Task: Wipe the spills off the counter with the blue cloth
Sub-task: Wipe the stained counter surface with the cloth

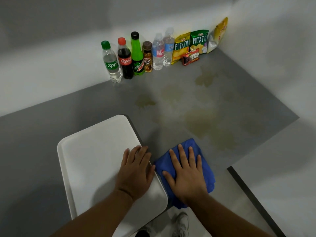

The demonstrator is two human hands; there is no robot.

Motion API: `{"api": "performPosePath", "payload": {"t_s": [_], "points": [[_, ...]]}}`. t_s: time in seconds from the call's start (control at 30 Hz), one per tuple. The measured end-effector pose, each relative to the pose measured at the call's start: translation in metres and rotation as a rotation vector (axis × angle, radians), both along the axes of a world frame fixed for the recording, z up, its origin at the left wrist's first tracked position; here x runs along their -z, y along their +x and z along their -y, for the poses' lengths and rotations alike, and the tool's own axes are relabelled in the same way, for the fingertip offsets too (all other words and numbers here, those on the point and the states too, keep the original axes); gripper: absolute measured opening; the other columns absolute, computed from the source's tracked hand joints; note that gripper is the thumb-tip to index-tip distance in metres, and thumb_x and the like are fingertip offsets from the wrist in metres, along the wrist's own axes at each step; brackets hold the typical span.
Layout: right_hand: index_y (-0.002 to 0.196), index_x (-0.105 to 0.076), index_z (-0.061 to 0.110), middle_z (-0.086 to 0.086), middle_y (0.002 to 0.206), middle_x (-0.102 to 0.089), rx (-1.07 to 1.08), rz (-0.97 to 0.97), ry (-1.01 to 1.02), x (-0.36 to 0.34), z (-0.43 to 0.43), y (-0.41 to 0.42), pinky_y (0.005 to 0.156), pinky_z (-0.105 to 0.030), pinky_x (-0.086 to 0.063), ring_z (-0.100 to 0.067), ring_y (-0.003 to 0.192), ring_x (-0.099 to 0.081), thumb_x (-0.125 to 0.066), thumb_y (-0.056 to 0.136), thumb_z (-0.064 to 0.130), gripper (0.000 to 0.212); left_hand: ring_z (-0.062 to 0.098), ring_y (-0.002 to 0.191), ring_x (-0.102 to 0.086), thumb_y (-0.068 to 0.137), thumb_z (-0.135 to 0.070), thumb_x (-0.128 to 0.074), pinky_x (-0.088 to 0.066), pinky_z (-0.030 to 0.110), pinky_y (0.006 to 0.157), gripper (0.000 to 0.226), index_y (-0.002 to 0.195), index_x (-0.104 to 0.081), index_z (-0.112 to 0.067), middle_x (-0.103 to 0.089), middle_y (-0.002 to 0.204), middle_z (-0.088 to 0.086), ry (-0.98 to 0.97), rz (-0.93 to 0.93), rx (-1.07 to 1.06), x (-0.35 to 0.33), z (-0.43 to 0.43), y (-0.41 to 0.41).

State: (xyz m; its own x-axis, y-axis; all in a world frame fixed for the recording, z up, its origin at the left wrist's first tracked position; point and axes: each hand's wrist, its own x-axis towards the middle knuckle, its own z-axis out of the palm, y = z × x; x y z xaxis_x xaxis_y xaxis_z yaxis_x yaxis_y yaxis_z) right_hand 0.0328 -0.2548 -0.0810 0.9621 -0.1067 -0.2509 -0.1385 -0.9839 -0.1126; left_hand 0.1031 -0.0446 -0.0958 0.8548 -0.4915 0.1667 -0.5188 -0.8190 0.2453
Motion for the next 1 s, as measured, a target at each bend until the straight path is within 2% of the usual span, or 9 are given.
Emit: {"api": "performPosePath", "payload": {"t_s": [0.1, 0.2, 0.37, 0.43, 0.53, 0.63, 0.77, 0.9, 1.0], "points": [[0.163, 0.013, 0.037, 0.0, 0.17, 0.024, 0.015, 0.012, 0.016, 0.0, -0.006, 0.017, 0.123, -0.055, 0.019, -0.031, 0.153, 0.033, 0.0, 0.098, 0.078, 0.078, 0.03, 0.141, -0.048, 0.102, -0.05, -0.043, -0.035, 0.058, 0.12, 0.048, 0.133, -0.059, -0.017, -0.058, 0.146, 0.008, 0.0, 0.002, -0.001, 0.002, 0.0, 0.002], [0.163, 0.015, 0.037, 0.003, 0.169, 0.026, -0.061, 0.02, 0.038, 0.003, -0.003, 0.009, 0.126, -0.051, 0.015, -0.026, 0.153, 0.033, -0.003, 0.104, 0.067, 0.069, 0.03, 0.141, -0.048, 0.102, -0.05, -0.044, -0.035, 0.058, 0.12, 0.049, 0.133, -0.059, -0.016, -0.057, 0.147, 0.008, 0.007, 0.015, 0.005, 0.004, 0.0, 0.002], [0.164, -0.002, 0.043, 0.015, 0.172, 0.007, -0.141, 0.05, 0.088, 0.008, 0.032, -0.031, 0.126, -0.042, 0.013, -0.018, 0.16, 0.012, -0.024, 0.107, 0.054, 0.062, 0.031, 0.141, -0.047, 0.101, -0.052, -0.042, -0.034, 0.057, 0.12, 0.051, 0.135, -0.059, -0.018, -0.056, 0.149, 0.007, 0.01, 0.016, 0.012, 0.005, -0.001, 0.004], [0.162, 0.004, 0.049, 0.016, 0.172, 0.011, -0.104, 0.035, 0.068, 0.007, 0.045, -0.029, 0.125, -0.045, 0.015, -0.018, 0.159, 0.017, -0.023, 0.105, 0.059, 0.064, 0.031, 0.14, -0.048, 0.101, -0.051, -0.044, -0.034, 0.057, 0.12, 0.05, 0.134, -0.06, -0.018, -0.056, 0.149, 0.007, 0.008, 0.01, 0.008, 0.005, -0.001, 0.003], [0.159, 0.012, 0.051, 0.008, 0.17, 0.027, 0.007, 0.021, 0.018, 0.002, 0.045, -0.005, 0.123, -0.049, 0.022, -0.024, 0.155, 0.03, -0.015, 0.1, 0.071, 0.068, 0.032, 0.139, -0.049, 0.1, -0.051, -0.045, -0.036, 0.058, 0.119, 0.049, 0.133, -0.061, -0.018, -0.057, 0.148, 0.007, 0.009, 0.012, 0.011, 0.002, -0.001, 0.002], [0.159, 0.015, 0.049, 0.002, 0.168, 0.033, 0.076, 0.025, 0.022, 0.003, 0.026, 0.017, 0.123, -0.054, 0.019, -0.029, 0.152, 0.035, -0.005, 0.095, 0.084, 0.076, 0.032, 0.139, -0.05, 0.099, -0.05, -0.046, -0.038, 0.059, 0.118, 0.05, 0.132, -0.062, -0.017, -0.058, 0.147, 0.007, 0.021, 0.016, 0.009, 0.0, -0.002, 0.0], [0.162, 0.008, 0.044, 0.004, 0.172, 0.019, 0.01, 0.034, 0.05, 0.005, 0.017, 0.015, 0.125, -0.052, 0.016, -0.027, 0.156, 0.027, -0.011, 0.094, 0.086, 0.082, 0.03, 0.131, -0.056, 0.096, -0.051, -0.049, -0.042, 0.058, 0.114, 0.05, 0.129, -0.065, -0.018, -0.062, 0.141, 0.006, 0.029, 0.031, 0.002, -0.004, 0.0, 0.001], [0.164, -0.013, 0.042, 0.007, 0.174, -0.009, -0.019, 0.078, 0.067, 0.004, 0.027, -0.009, 0.124, -0.058, 0.003, -0.027, 0.161, -0.002, -0.031, 0.095, 0.084, 0.083, 0.029, 0.114, -0.063, 0.087, -0.054, -0.057, -0.053, 0.048, 0.101, 0.052, 0.121, -0.07, -0.016, -0.069, 0.126, 0.006, 0.02, 0.04, 0.025, -0.012, 0.004, 0.016], [0.163, -0.013, 0.045, 0.007, 0.174, -0.01, 0.043, 0.08, 0.048, 0.003, 0.036, -0.013, 0.125, -0.059, 0.006, -0.028, 0.161, -0.002, -0.033, 0.091, 0.088, 0.086, 0.029, 0.109, -0.064, 0.085, -0.055, -0.06, -0.052, 0.044, 0.097, 0.05, 0.115, -0.072, -0.017, -0.069, 0.119, 0.005, 0.022, 0.068, 0.045, -0.016, 0.005, 0.031]]}}
